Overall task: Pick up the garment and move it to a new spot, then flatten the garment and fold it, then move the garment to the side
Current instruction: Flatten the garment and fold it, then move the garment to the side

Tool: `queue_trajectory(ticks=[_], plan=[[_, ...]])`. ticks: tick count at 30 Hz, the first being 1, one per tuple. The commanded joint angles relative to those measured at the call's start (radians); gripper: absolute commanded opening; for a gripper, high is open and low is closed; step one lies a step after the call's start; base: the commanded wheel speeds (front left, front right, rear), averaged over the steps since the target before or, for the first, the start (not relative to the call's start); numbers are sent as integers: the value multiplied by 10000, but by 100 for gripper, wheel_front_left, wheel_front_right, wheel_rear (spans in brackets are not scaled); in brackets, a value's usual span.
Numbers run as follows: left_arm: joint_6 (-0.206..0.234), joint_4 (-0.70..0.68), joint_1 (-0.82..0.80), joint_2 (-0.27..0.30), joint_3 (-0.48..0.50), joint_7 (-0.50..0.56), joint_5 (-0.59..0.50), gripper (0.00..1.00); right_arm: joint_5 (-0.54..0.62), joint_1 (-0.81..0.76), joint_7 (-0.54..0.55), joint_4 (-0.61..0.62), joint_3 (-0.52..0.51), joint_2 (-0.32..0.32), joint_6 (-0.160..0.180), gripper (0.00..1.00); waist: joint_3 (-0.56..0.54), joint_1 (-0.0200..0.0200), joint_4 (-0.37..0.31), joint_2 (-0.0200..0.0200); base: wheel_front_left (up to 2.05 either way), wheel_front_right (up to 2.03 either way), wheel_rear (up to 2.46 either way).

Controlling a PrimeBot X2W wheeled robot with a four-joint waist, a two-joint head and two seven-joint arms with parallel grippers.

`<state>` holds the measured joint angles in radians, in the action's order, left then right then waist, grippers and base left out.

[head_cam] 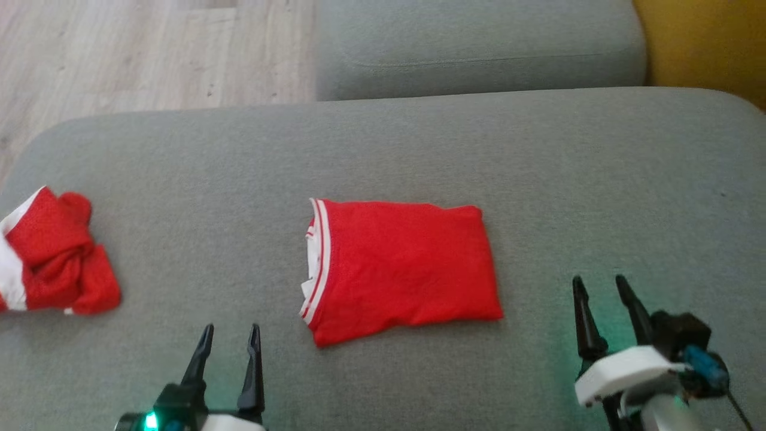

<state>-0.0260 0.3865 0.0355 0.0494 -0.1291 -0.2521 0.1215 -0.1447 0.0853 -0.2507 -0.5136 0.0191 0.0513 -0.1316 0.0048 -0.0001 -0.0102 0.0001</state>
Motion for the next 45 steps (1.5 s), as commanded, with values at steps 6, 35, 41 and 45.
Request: queue_trajectory(ticks=[6,35,41,45], plan=[[153,-340,-23,9,269,-97,-166,100,121,62,-110,483,311,-10,9,100,40,1,-296,-1,0,0,0],[158,-82,-793,8,-796,-97,40,100,-1478,3175,659,-4054,2423,-10,9,0,1469,1,925,-1,0,0,0],[61,-160,-932,8,-764,-97,19,100,-1436,3402,178,-4414,2382,-10,9,0,1494,1,-810,-1,0,0,0],[-65,-206,-1221,8,-821,-97,9,100,-1588,3420,40,-4410,2554,-10,9,0,1595,1,-2208,-1,0,0,0]])
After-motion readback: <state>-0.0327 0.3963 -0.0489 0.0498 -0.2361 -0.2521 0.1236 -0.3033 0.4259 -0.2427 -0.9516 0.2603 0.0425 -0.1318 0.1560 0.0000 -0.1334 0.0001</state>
